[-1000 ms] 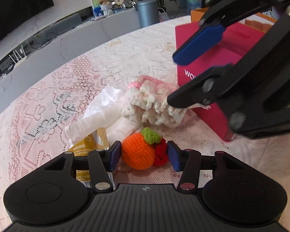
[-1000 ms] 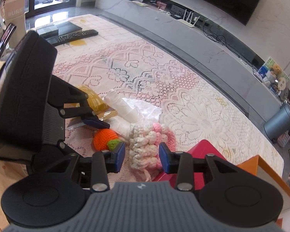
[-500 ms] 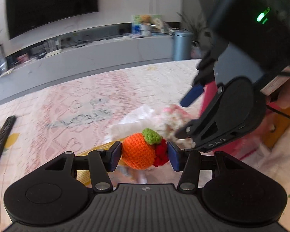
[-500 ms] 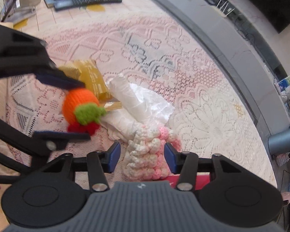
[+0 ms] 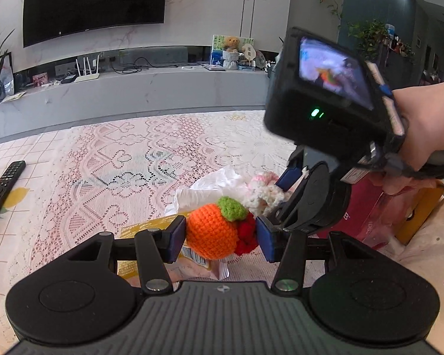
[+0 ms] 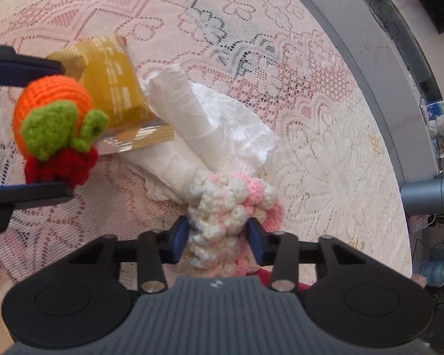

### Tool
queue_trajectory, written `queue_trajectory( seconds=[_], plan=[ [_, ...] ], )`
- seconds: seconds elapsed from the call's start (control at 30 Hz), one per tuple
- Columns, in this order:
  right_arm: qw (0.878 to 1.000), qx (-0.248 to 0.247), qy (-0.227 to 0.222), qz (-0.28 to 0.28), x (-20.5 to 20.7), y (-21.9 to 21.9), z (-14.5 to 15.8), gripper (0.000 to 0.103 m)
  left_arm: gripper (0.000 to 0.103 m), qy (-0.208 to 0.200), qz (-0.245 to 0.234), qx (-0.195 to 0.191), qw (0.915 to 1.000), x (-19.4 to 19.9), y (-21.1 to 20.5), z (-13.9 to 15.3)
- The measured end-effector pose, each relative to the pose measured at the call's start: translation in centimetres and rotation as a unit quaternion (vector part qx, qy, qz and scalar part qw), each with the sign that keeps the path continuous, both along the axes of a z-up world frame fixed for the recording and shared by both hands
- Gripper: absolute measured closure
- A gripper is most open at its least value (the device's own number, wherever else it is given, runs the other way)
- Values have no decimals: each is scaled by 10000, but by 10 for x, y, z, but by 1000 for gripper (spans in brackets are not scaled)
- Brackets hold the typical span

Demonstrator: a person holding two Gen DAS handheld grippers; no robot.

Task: Organize soft objects
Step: 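Carry the fruit and flower over the orange box with both tools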

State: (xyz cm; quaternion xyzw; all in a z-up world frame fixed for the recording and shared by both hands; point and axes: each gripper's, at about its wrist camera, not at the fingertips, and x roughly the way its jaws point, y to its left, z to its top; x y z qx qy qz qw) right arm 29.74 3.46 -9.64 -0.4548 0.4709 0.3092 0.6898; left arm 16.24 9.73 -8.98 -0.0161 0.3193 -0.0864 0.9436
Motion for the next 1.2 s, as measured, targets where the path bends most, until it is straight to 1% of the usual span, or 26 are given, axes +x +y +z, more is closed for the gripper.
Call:
queue_trajectory(
  seconds=[0.03,0.17,0.33,0.47,0.53,0.6,0.77,0.87,1.03,1.13,1.2],
  plan=[
    [10000,44,-24,-16,-2,0,4,68,45,5,26,-8,10000,0,1,0],
    [9995,272,-148,-36,-15,-5,28,69,45,27,135,-5,9999,-3,1,5],
    [9963,839,-60,-181,-31,-20,65,68,45,50,275,-41,9996,-17,0,16],
    [9895,1403,47,-341,-48,-39,95,68,45,103,445,-261,9986,-31,1,28],
    [9856,1642,-37,-412,-58,-50,111,68,45,58,440,-372,9983,-37,-2,38],
    [9806,1889,-148,-505,-69,-65,128,68,45,-38,399,-378,9985,-43,-10,49],
    [9671,2353,-527,-813,-88,-115,164,68,45,-298,104,-321,9990,-48,-42,77],
    [9597,2502,-700,-1068,-93,-155,177,68,45,-434,-147,-215,9987,-49,-69,90],
    [9515,2461,-920,-1599,-97,-218,180,68,45,-550,-679,-237,9959,-45,-119,106],
    [9418,2487,-942,-2056,-93,-257,176,68,45,-503,-1048,-349,9926,-36,-150,114],
    [9336,2522,-958,-2358,-89,-282,172,68,45,-364,-1315,-358,9900,-25,-172,116]
  ],
)
